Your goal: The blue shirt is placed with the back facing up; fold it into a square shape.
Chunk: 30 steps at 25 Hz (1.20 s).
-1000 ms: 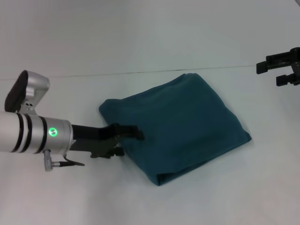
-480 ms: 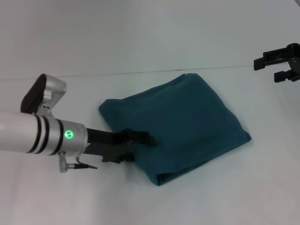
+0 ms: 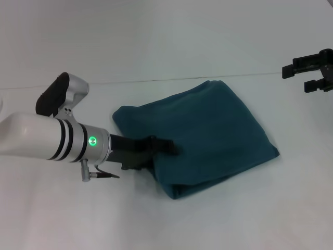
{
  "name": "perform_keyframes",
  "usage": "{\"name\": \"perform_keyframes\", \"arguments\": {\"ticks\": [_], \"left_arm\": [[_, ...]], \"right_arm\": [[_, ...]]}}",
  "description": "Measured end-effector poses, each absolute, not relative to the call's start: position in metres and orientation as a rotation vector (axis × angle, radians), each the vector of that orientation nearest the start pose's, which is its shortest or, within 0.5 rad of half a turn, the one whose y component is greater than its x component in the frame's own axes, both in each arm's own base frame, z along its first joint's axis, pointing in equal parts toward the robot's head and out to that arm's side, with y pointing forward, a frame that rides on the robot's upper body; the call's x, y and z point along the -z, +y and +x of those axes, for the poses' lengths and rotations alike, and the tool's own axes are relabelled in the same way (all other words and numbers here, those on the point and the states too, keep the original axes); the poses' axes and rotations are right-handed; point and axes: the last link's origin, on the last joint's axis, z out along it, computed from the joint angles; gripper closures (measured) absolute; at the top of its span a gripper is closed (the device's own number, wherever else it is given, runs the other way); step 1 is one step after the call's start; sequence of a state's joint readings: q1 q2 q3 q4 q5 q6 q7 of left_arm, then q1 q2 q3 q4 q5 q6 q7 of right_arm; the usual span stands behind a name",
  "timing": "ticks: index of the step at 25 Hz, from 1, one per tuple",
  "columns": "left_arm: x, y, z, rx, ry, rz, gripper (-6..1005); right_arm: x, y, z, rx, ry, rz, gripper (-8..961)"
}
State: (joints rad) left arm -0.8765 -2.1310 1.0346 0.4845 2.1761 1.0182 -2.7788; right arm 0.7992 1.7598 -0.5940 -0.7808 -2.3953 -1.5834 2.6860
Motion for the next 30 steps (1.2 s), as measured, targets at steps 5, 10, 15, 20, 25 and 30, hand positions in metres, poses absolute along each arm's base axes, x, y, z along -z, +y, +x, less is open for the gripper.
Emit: {"name": "perform_keyframes", "arguments": {"ticks": [5, 10, 15, 20, 25, 30], "left_arm": [[0.091, 0.404, -0.187, 0.319, -2.003, -2.126, 283], [0.091, 0.404, -0.187, 0.314, -2.001, -2.126, 478], [0.093, 0.404, -0.187, 0.315, -2.001, -2.126, 662], [0.093, 0.4, -0.183, 0.324, -2.0, -2.154, 768], [0.084, 0.389, -0.186, 0.342, -2.015, -2.193, 867], [0.071, 0.372, -0.203, 0.331, -2.065, -2.2, 888]], "right_arm": [[-0.155, 0.423, 0.24, -0.361, 1.78, -2.091, 8], [-0.156, 0.423, 0.239, -0.37, 1.779, -2.091, 8], [-0.157, 0.423, 0.239, -0.381, 1.781, -2.087, 8], [-0.157, 0.422, 0.241, -0.383, 1.788, -2.081, 8], [-0.156, 0.421, 0.244, -0.384, 1.803, -2.075, 8], [-0.155, 0.422, 0.245, -0.385, 1.81, -2.072, 8]]}}
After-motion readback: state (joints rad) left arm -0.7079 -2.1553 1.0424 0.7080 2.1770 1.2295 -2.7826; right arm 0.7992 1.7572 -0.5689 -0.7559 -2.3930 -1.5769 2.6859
